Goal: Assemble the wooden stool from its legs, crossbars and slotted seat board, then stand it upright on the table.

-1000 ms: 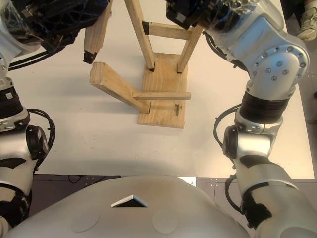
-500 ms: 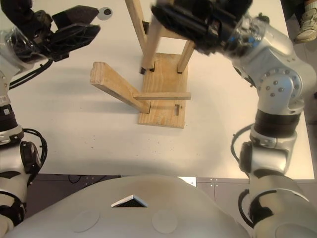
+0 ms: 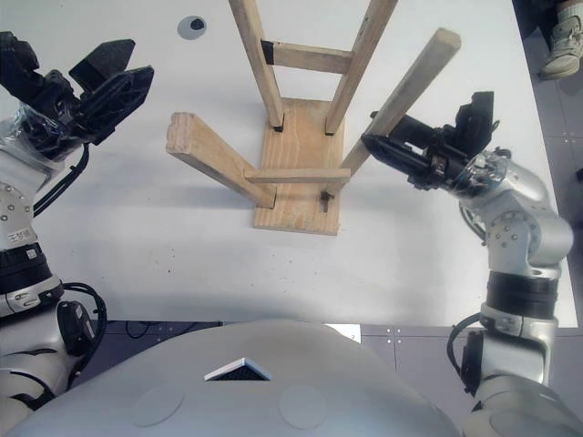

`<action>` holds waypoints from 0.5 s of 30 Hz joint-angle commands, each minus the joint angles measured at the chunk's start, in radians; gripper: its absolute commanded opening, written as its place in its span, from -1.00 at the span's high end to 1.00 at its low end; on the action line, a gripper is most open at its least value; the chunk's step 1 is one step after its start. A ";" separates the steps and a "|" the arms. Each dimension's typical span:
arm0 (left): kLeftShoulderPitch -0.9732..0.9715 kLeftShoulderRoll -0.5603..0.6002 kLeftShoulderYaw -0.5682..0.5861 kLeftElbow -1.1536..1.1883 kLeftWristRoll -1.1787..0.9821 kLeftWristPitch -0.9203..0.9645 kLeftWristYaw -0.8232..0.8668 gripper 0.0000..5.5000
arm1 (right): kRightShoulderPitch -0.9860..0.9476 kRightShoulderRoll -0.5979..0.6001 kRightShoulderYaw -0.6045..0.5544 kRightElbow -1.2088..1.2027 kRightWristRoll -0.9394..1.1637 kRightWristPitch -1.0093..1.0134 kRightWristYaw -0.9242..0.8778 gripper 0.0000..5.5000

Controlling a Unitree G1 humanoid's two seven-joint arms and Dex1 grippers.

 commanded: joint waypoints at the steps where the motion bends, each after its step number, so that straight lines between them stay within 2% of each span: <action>1: -0.010 0.008 0.007 0.000 -0.001 0.002 0.014 -0.96 | 0.060 0.013 0.055 -0.032 -0.064 -0.037 0.012 0.27; 6: -0.018 0.015 0.008 0.007 0.001 0.001 0.015 -0.96 | 0.093 -0.062 0.073 0.015 -0.146 -0.143 0.076 0.27; 15: 0.003 0.013 0.014 0.006 0.014 -0.022 0.023 -0.96 | 0.117 -0.237 0.095 0.073 -0.197 -0.187 0.252 0.27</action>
